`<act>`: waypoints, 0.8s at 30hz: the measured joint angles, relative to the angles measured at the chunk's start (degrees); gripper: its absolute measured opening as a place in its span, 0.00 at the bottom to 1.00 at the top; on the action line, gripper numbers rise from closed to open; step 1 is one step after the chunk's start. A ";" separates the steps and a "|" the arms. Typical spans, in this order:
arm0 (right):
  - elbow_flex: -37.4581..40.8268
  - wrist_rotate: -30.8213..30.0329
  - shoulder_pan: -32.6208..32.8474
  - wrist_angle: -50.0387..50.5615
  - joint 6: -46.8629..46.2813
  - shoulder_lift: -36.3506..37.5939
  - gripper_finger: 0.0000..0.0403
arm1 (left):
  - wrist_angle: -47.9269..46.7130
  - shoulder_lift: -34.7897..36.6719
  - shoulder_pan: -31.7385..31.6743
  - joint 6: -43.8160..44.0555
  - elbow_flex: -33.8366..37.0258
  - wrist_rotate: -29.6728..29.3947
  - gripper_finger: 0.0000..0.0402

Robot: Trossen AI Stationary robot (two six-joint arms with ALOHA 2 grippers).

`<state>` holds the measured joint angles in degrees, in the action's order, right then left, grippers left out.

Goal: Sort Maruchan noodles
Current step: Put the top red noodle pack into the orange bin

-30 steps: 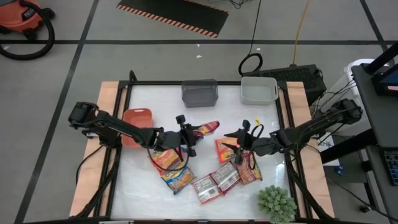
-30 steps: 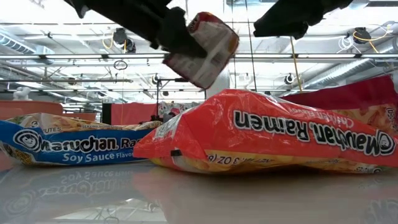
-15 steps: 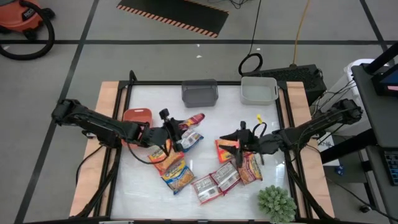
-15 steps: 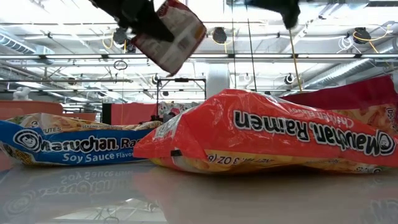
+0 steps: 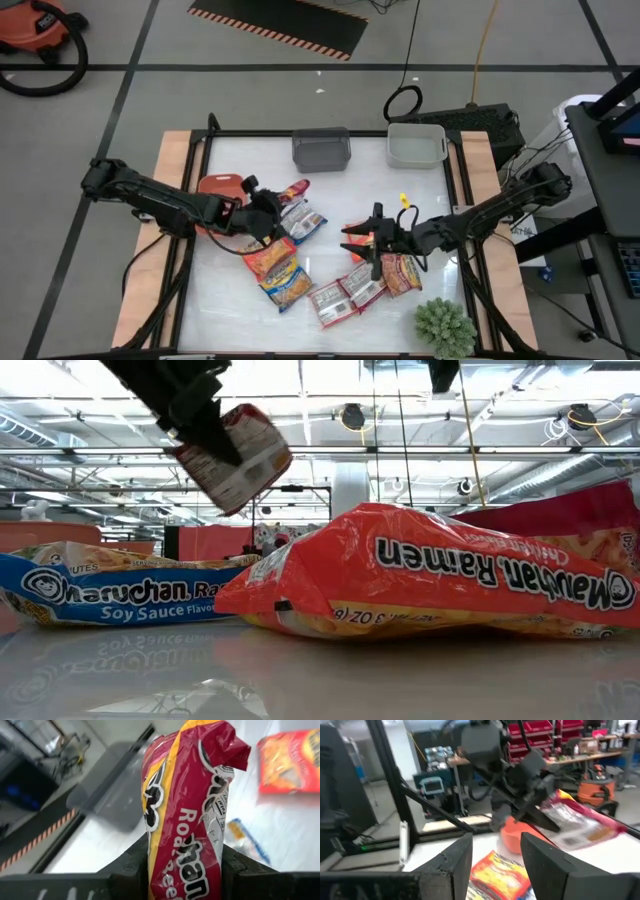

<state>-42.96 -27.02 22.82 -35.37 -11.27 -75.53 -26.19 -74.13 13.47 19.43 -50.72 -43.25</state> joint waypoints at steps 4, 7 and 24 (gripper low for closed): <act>0.00 -0.12 -0.69 2.37 -0.06 -0.35 0.40 | -5.20 0.00 0.01 4.51 0.00 -0.39 0.33; 0.00 -0.12 -1.26 4.51 -1.45 -0.35 0.40 | -8.70 0.69 0.00 6.72 0.02 -0.81 0.33; 0.00 0.03 -2.49 10.38 -2.86 -0.35 0.40 | -32.61 10.82 0.00 26.58 0.02 -1.83 0.33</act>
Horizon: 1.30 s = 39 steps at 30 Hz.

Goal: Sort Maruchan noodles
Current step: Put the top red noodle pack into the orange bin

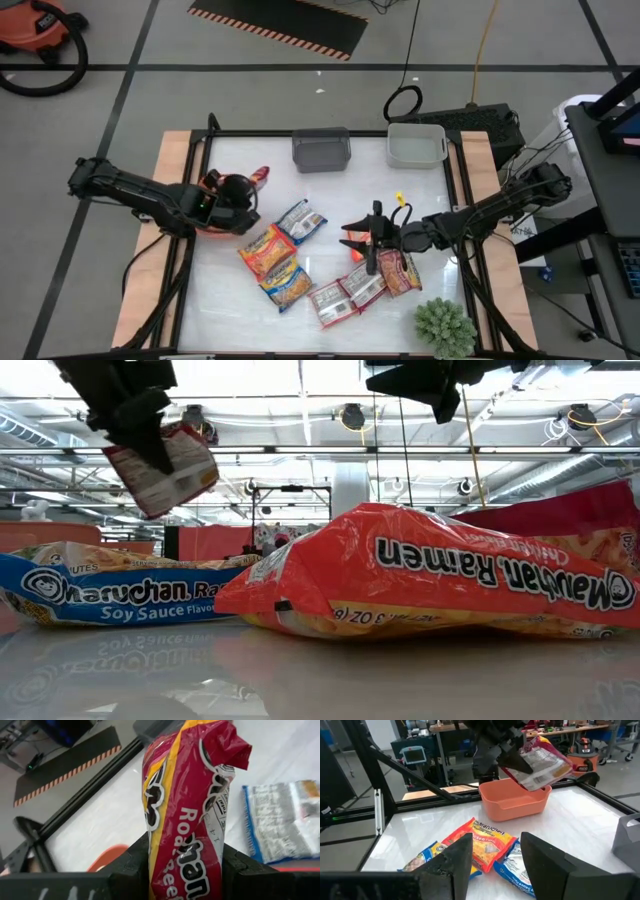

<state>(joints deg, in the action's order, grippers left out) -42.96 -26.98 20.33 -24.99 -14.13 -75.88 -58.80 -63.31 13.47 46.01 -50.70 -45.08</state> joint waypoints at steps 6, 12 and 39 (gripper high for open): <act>0.00 0.02 -0.48 0.03 -0.13 0.00 0.40 | -2.58 3.41 0.00 -1.99 -0.04 1.71 0.33; 0.00 0.01 -1.27 0.02 -0.13 0.00 0.40 | -13.83 5.81 0.15 0.31 -2.97 3.94 0.33; 0.00 0.22 -1.66 1.33 3.22 0.00 0.40 | -29.70 3.64 1.98 23.55 -3.69 12.18 0.33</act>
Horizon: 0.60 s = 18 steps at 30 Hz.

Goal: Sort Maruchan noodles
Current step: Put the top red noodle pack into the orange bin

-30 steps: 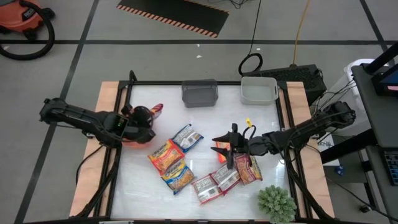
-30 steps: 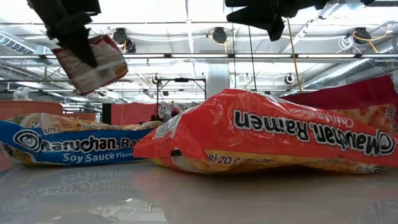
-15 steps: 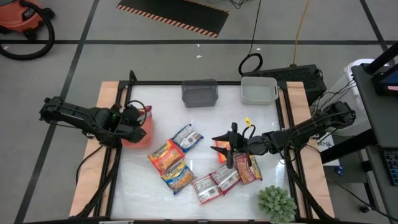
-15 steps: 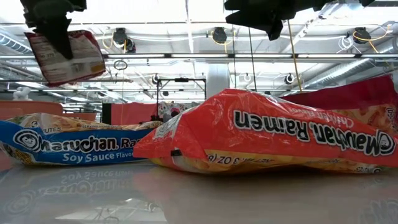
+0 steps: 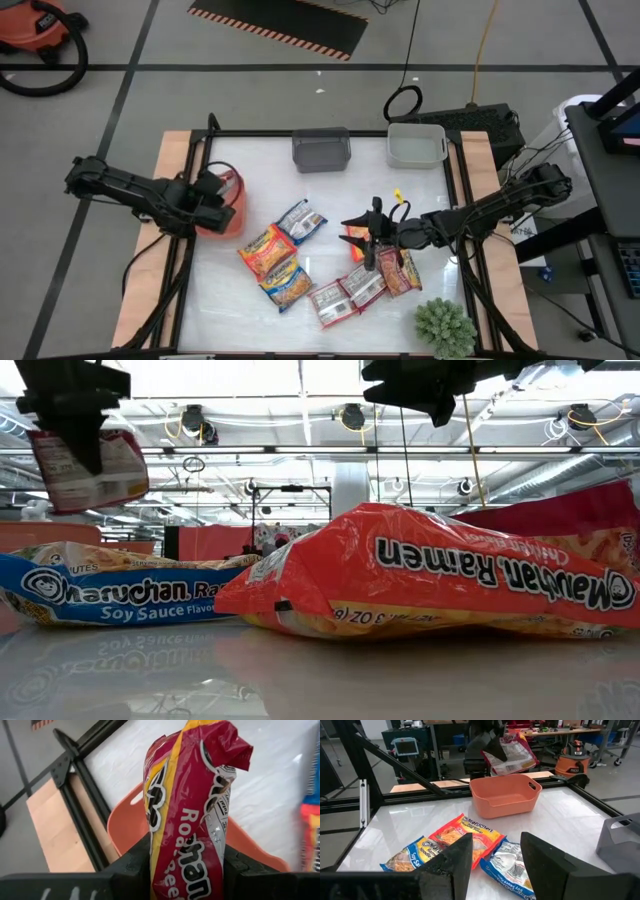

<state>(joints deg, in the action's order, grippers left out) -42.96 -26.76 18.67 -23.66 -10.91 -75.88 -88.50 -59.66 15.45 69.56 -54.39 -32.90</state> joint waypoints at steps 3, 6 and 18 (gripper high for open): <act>0.00 0.00 -0.32 0.00 0.04 0.00 0.40 | -0.41 -0.80 -0.71 3.15 1.61 0.08 0.33; 0.00 -0.04 -0.44 0.00 0.06 0.00 0.40 | -0.13 -1.73 -1.42 7.24 3.32 0.42 0.33; 0.18 0.03 -0.61 0.16 -0.33 -0.02 0.40 | 0.24 -6.64 -3.01 16.38 7.25 2.27 0.44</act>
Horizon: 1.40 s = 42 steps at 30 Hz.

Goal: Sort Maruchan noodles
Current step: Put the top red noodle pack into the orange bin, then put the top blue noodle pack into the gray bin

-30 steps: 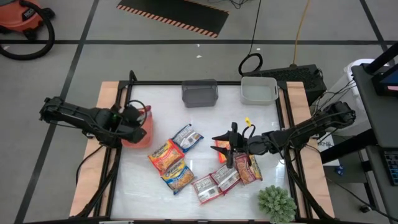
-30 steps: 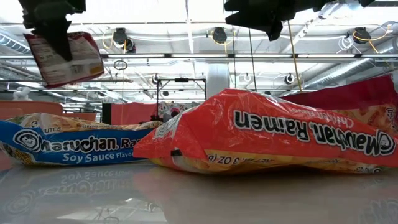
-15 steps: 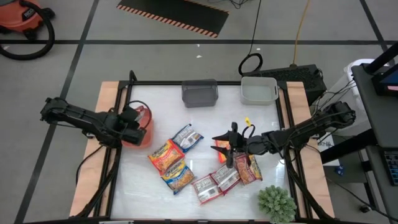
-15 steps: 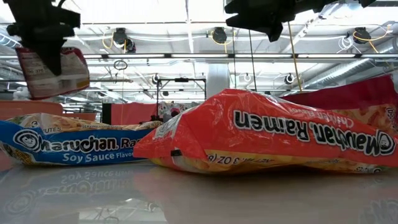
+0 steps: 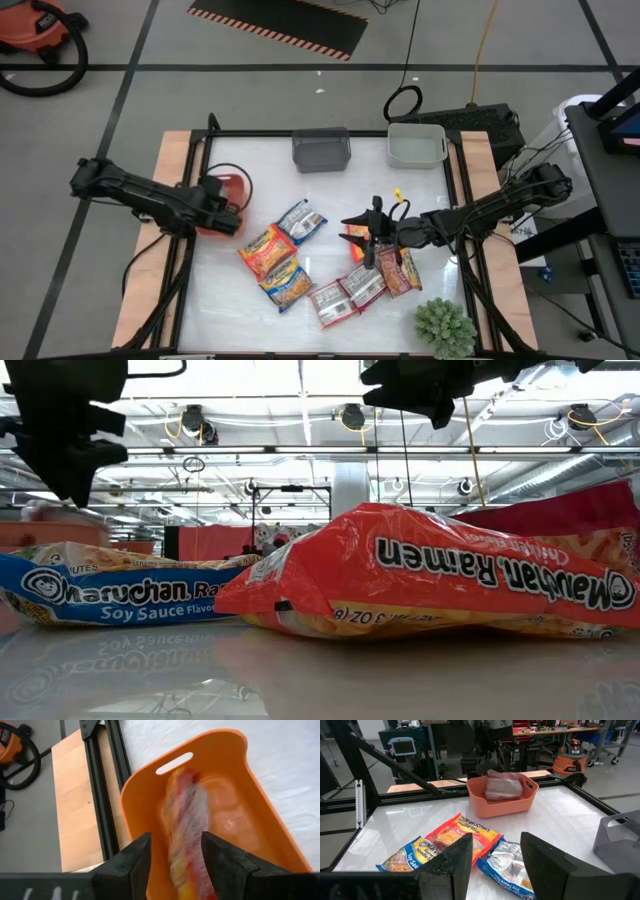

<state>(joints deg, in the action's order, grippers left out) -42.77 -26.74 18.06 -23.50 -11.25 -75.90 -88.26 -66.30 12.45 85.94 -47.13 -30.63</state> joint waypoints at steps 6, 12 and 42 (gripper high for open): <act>1.30 -0.01 -0.81 -0.21 -0.31 0.00 0.40 | 1.52 -1.26 0.00 0.08 0.00 -0.53 0.45; 1.39 1.69 -0.96 -0.89 -1.52 0.00 0.40 | 8.72 -1.23 0.00 -5.66 0.00 -0.89 0.45; -5.42 5.11 -3.70 1.08 -2.46 -12.17 0.40 | 48.07 -1.20 1.52 -35.60 3.61 -0.33 0.45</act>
<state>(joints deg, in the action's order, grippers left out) -48.20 -21.62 14.36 -22.41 -13.70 -88.07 -40.19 -67.50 13.96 50.34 -43.52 -30.97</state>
